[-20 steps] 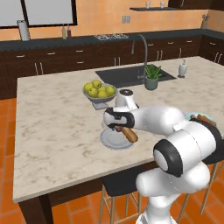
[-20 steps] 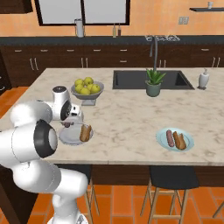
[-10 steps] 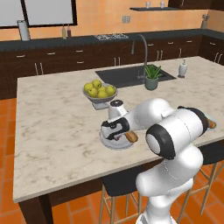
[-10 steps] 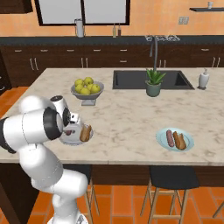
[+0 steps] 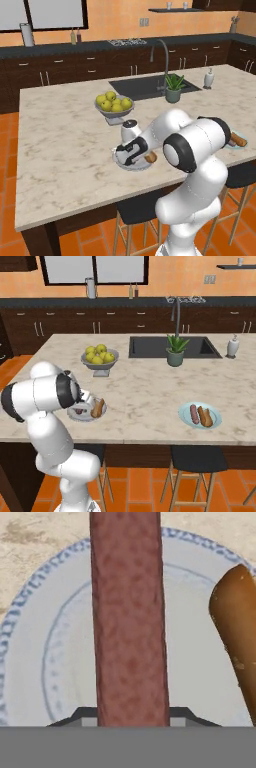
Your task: Place one bun and one sausage from the bowl on each plate.
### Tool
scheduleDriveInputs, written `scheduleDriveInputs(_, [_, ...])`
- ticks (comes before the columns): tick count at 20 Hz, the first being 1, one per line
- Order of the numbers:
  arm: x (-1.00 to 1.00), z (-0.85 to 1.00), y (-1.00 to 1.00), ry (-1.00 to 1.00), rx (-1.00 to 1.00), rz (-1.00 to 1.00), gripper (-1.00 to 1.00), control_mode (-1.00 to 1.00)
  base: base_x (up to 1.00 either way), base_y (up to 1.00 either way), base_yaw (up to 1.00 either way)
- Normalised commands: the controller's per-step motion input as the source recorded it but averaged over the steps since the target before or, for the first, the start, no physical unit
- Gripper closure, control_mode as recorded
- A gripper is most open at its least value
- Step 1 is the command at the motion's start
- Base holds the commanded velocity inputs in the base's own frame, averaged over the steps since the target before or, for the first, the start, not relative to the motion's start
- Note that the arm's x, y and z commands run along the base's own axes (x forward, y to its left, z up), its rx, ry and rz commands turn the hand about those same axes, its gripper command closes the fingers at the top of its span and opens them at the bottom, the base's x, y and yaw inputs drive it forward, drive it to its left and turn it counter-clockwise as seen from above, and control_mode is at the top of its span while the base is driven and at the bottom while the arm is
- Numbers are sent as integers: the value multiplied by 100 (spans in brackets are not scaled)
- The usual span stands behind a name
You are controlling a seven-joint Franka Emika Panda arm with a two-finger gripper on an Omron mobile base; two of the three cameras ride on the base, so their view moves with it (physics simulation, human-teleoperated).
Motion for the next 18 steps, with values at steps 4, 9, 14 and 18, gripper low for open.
scheduleDriveInputs(4, [7, -44, 6, 0, -1, 0, 100, -100, 0, 0, 0])
scheduleDriveInputs(9, [0, -32, 9, 0, 0, 0, -100, -100, 0, 0, 0])
scheduleDriveInputs(14, [-16, 13, 4, -6, 0, 0, -100, -100, 0, 0, 0])
scheduleDriveInputs(18, [-26, 47, 12, -7, -1, -1, -100, -100, 0, 0, 0])
